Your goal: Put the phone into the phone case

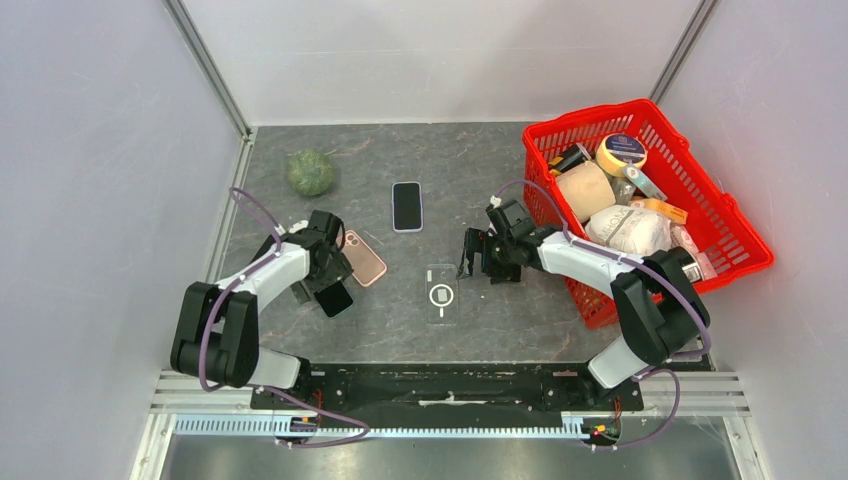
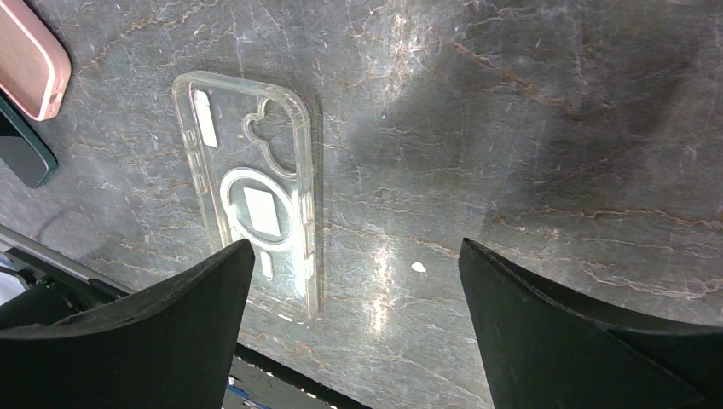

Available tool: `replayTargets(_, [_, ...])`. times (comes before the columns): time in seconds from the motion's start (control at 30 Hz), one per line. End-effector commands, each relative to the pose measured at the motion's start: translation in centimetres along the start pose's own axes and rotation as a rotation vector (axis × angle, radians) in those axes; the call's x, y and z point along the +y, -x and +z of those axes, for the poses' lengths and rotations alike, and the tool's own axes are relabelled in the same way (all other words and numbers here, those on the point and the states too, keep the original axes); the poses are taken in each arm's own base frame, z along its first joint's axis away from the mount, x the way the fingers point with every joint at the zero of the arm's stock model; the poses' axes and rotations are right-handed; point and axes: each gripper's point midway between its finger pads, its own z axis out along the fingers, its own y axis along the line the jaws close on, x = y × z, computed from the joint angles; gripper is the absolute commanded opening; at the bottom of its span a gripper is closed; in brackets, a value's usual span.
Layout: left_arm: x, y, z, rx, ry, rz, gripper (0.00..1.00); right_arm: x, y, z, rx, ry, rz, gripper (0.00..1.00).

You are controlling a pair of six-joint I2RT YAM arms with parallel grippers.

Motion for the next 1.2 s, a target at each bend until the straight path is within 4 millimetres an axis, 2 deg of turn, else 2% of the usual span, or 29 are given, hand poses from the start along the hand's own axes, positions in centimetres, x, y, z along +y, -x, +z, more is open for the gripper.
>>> replayTargets(0.0, [-0.1, 0.0, 0.9, 0.001, -0.016, -0.008, 0.96, 0.9, 1.9, -0.7, -0.052, 0.019, -0.022, 0.97])
replayTargets(0.23, [0.2, -1.1, 1.7, 0.027, 0.002, -0.067, 0.88, 1.0, 1.9, -0.7, -0.052, 0.022, -0.024, 0.97])
replayTargets(0.47, [-0.1, -1.6, 1.4, 0.048, -0.021, -0.115, 0.63, 1.1, 1.9, -0.6, -0.05, 0.029, -0.027, 0.97])
replayTargets(0.57, [-0.5, -1.6, 1.0, 0.053, -0.048, -0.107, 0.49, 1.7, 1.9, -0.7, -0.047, 0.062, -0.036, 0.97])
replayTargets(0.7, [-0.8, -1.6, -0.1, 0.05, -0.099, -0.101, 0.37, 3.4, 1.7, -0.9, -0.037, 0.152, -0.053, 0.97])
replayTargets(0.8, [-1.1, -2.0, -0.9, 0.055, -0.145, -0.088, 0.32, 5.0, 1.5, -1.1, -0.024, 0.212, -0.076, 0.96])
replayTargets(1.0, [-1.8, -2.4, -2.5, 0.06, -0.232, -0.068, 0.31, 9.2, 0.4, -1.4, 0.008, 0.296, -0.165, 0.94])
replayTargets(1.17, [-3.7, -3.1, -4.3, 0.08, -0.343, -0.053, 0.31, 13.1, -1.0, -1.2, 0.062, 0.399, -0.223, 0.85])
